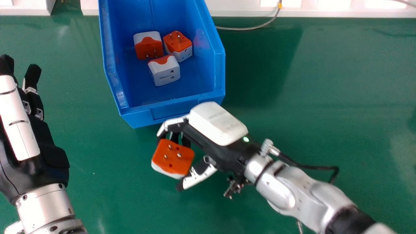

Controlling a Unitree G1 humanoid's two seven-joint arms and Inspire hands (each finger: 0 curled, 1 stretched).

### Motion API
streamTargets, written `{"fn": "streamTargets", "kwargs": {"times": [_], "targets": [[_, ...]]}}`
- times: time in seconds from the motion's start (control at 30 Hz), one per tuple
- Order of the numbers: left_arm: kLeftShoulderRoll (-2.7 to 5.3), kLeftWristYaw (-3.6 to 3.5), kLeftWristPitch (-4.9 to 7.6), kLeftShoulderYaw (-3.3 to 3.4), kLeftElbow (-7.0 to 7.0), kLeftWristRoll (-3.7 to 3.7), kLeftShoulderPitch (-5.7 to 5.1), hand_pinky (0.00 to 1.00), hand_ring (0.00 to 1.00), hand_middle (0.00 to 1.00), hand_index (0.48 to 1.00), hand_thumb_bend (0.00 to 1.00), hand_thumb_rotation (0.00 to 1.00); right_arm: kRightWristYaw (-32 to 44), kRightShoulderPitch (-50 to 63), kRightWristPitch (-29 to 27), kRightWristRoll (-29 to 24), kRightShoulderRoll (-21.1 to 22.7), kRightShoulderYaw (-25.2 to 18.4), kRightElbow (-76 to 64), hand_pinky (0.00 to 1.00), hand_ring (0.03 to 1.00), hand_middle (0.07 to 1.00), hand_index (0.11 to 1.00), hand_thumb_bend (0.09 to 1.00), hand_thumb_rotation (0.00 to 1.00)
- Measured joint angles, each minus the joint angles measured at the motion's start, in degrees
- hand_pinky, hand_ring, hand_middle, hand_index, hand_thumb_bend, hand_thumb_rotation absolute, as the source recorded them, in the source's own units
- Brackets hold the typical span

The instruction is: Pick all objects and put in blue box

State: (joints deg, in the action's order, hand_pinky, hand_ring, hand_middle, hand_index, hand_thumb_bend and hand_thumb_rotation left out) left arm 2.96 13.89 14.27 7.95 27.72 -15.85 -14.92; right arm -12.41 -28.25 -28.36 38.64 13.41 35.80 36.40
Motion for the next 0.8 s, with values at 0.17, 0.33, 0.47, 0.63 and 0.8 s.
{"fn": "streamTargets", "kwargs": {"times": [0.17,0.33,0.47,0.63,0.8], "targets": [[0.00,0.05,-0.07,0.02,0.00,-0.06,0.00,0.92,0.99,1.00,1.000,0.63,0.75,1.1,0.2,1.4,-0.2,0.0,-3.5,-2.0,0.34,0.429,0.522,0.509,0.496,0.00],[0.00,0.04,-0.07,-0.05,0.00,-0.29,0.08,0.92,1.00,1.00,1.000,0.64,0.75,2.0,0.2,1.4,-0.1,-0.5,-4.5,-2.0,0.34,0.424,0.518,0.515,0.495,0.00],[0.00,0.04,-0.07,0.12,0.00,-0.44,0.08,0.92,0.99,1.00,1.000,0.64,0.75,2.0,0.2,1.4,0.1,-1.0,-4.6,-2.0,0.33,0.419,0.507,0.525,0.495,0.00],[0.00,0.12,-0.06,0.11,-0.01,0.00,0.08,0.92,0.99,1.00,1.000,0.64,0.75,1.9,0.2,1.4,0.4,-1.3,-4.6,-2.0,0.33,0.421,0.517,0.516,0.495,0.00],[0.00,0.05,0.00,0.14,-0.09,-0.04,0.08,0.93,1.00,1.00,1.000,0.63,0.76,0.2,0.0,0.1,0.6,-0.8,-5.3,-0.1,0.34,0.423,0.522,0.507,0.495,0.00]]}}
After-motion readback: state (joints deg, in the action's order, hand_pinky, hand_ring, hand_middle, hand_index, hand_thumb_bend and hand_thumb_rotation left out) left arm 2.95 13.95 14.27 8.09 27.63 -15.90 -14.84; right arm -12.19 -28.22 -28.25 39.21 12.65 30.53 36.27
